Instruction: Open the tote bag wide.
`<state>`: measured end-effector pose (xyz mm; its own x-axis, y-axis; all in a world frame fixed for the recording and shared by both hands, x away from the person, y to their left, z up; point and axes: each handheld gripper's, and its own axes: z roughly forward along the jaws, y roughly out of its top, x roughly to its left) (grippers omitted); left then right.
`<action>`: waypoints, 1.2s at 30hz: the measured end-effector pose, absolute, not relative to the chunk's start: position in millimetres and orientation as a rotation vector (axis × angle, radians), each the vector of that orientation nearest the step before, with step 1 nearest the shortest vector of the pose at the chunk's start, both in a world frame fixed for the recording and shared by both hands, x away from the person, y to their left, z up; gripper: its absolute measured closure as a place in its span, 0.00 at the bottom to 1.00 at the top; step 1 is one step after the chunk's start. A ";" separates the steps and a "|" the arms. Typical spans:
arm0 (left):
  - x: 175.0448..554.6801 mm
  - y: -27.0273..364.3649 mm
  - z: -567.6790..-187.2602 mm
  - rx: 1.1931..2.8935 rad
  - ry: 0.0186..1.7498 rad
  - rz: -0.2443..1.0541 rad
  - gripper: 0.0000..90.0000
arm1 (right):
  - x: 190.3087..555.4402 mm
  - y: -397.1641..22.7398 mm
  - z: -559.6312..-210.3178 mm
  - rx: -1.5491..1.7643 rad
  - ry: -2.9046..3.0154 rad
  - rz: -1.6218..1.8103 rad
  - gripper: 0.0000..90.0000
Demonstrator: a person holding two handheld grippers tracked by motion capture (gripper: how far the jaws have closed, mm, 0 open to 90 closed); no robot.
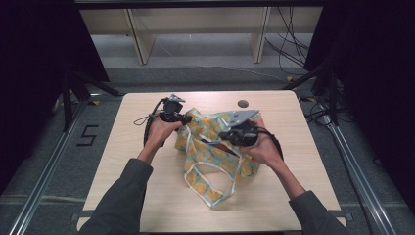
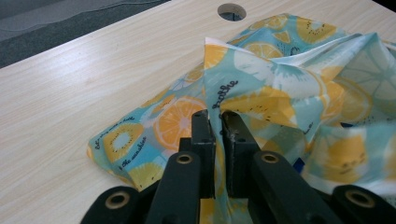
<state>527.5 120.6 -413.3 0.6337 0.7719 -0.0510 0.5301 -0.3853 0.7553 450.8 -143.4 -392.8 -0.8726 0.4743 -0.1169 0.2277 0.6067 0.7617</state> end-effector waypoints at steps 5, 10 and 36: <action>527.1 116.2 -418.9 2.095 1.001 0.386 0.92 | 488.5 -193.5 -380.5 0.919 2.236 1.395 1.00; 527.3 105.5 -433.4 2.169 0.979 0.345 0.89 | 526.8 -221.1 -414.8 1.239 2.129 1.257 1.00; 450.8 55.7 -375.2 2.249 0.653 0.439 0.52 | 537.3 -242.5 -464.6 1.403 2.234 0.965 1.00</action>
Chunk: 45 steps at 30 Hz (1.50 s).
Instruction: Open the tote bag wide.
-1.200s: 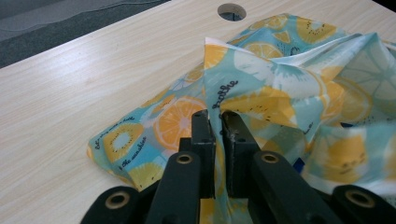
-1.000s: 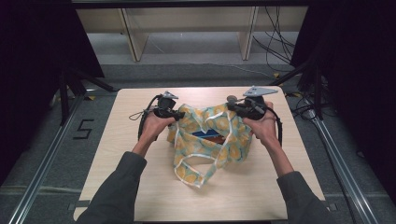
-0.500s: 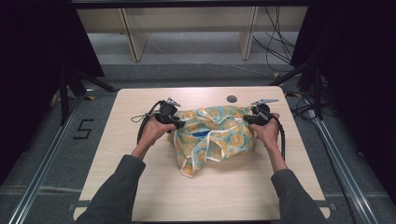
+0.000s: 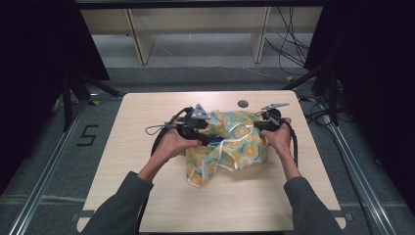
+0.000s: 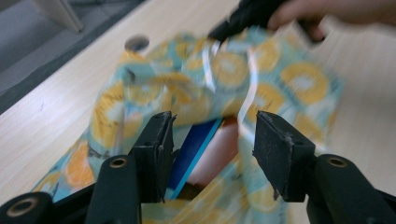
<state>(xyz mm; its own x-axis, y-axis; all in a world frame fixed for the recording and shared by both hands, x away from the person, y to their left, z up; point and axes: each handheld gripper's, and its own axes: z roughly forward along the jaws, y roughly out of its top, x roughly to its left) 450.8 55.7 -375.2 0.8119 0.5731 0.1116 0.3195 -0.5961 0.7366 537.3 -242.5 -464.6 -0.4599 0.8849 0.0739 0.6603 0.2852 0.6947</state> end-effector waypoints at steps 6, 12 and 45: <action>488.4 48.5 -413.4 2.368 0.743 0.579 0.47 | 537.0 -243.6 -465.9 1.389 2.244 0.972 1.00; 516.2 48.7 -442.1 2.452 0.761 0.672 0.43 | 540.0 -249.1 -470.3 1.339 2.247 0.992 0.99; 502.1 86.9 -403.0 2.166 0.735 0.147 0.98 | 485.5 -190.9 -436.4 0.975 2.474 1.055 1.00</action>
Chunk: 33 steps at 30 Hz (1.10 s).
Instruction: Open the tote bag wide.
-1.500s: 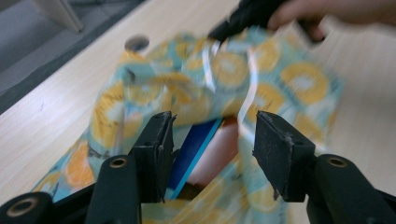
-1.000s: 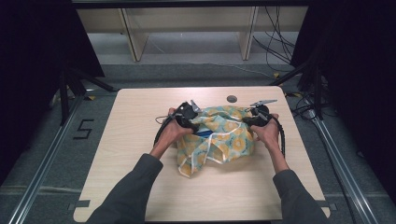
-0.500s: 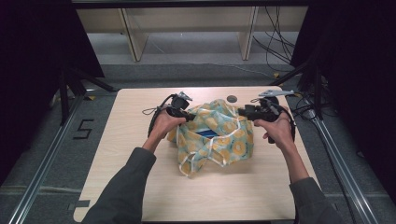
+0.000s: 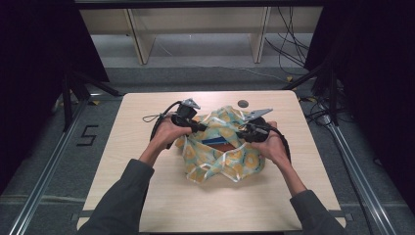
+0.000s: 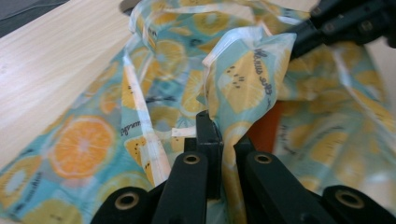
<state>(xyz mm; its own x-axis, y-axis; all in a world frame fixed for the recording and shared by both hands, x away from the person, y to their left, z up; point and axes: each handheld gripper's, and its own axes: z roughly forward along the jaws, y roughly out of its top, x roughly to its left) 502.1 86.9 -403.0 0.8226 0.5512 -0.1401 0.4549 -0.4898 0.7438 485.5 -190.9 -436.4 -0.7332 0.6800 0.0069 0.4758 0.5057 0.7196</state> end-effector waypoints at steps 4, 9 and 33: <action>481.1 91.6 -395.9 2.144 0.675 0.107 0.98 | 472.8 -204.2 -421.2 0.993 2.517 1.203 1.00; 453.7 94.3 -379.2 2.152 0.594 0.134 0.98 | 455.6 -214.6 -400.8 0.928 2.542 1.336 1.00; 536.8 102.4 -417.0 2.178 0.962 0.317 0.97 | 537.0 -177.3 -397.7 1.068 2.426 0.968 0.95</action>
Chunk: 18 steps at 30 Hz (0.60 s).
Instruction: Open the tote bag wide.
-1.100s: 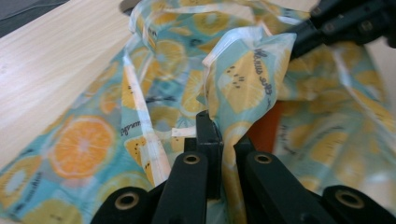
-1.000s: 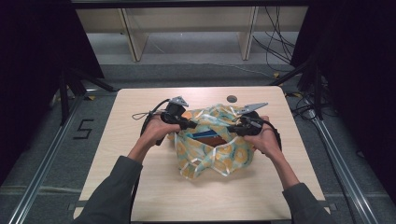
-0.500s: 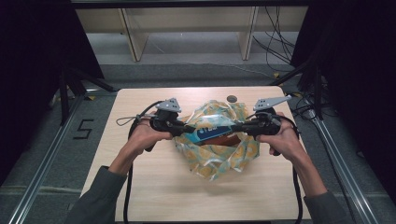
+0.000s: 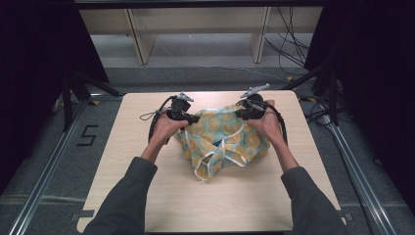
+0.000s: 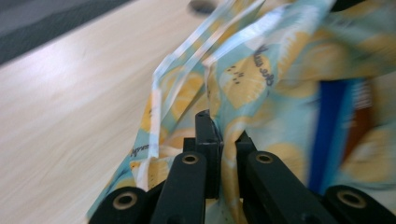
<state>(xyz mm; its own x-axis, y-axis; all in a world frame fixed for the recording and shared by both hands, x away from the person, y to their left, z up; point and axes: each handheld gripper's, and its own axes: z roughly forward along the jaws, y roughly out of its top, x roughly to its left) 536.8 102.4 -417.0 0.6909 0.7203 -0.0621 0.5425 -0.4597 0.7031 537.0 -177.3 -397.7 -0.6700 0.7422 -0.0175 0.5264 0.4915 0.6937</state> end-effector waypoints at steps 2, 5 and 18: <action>544.4 108.4 -432.1 2.186 1.026 0.306 0.97 | 541.8 -176.0 -409.2 1.097 2.427 0.911 0.91; 551.3 120.4 -453.8 2.163 1.099 0.246 0.96 | 539.4 -180.9 -414.8 1.121 2.419 0.935 0.87; 549.9 142.1 -460.4 2.151 1.139 0.219 0.97 | 527.1 -265.3 -439.8 1.354 2.354 0.875 0.86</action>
<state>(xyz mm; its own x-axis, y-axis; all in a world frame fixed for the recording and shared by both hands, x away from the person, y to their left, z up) 549.9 142.1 -460.4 0.6018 0.7824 -0.1601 0.6671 -0.3823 0.6393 527.1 -265.3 -439.8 -0.5177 0.8541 0.0502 0.6793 0.3747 0.6310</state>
